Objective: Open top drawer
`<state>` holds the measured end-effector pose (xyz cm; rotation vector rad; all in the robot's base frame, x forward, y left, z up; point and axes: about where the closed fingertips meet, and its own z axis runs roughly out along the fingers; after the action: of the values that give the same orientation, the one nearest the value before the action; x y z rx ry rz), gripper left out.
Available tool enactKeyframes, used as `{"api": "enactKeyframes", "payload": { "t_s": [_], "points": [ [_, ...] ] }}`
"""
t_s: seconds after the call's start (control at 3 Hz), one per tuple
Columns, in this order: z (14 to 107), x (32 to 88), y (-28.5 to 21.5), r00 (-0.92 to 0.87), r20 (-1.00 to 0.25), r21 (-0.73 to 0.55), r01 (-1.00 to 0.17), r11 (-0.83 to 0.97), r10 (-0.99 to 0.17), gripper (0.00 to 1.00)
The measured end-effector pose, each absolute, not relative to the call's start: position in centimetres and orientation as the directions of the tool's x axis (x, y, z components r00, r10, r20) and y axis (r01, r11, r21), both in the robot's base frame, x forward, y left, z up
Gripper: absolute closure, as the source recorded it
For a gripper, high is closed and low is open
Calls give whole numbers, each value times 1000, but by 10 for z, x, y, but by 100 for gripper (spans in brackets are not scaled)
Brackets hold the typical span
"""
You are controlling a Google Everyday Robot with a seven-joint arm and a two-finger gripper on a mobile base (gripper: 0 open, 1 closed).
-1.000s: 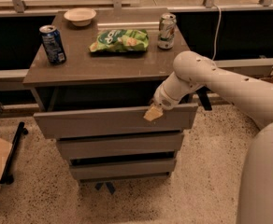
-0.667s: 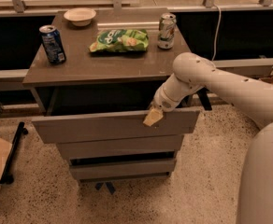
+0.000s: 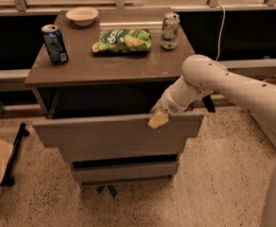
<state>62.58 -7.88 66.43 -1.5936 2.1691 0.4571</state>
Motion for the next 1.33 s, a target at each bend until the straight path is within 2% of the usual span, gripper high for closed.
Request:
{"api": "enactKeyframes", "payload": {
  "t_s": [0.33,0.67,1.0,1.33],
  "points": [
    [664,626,-79,-264,-505,21,-956,293,-822,38],
    [672,593,-101,-303,-524,27,-940,341,-796,15],
    [692,525,-130,-370,-569,50,-907,418,-735,0],
    [695,464,-175,-465,-585,96,-854,512,-665,0]
  ]
}}
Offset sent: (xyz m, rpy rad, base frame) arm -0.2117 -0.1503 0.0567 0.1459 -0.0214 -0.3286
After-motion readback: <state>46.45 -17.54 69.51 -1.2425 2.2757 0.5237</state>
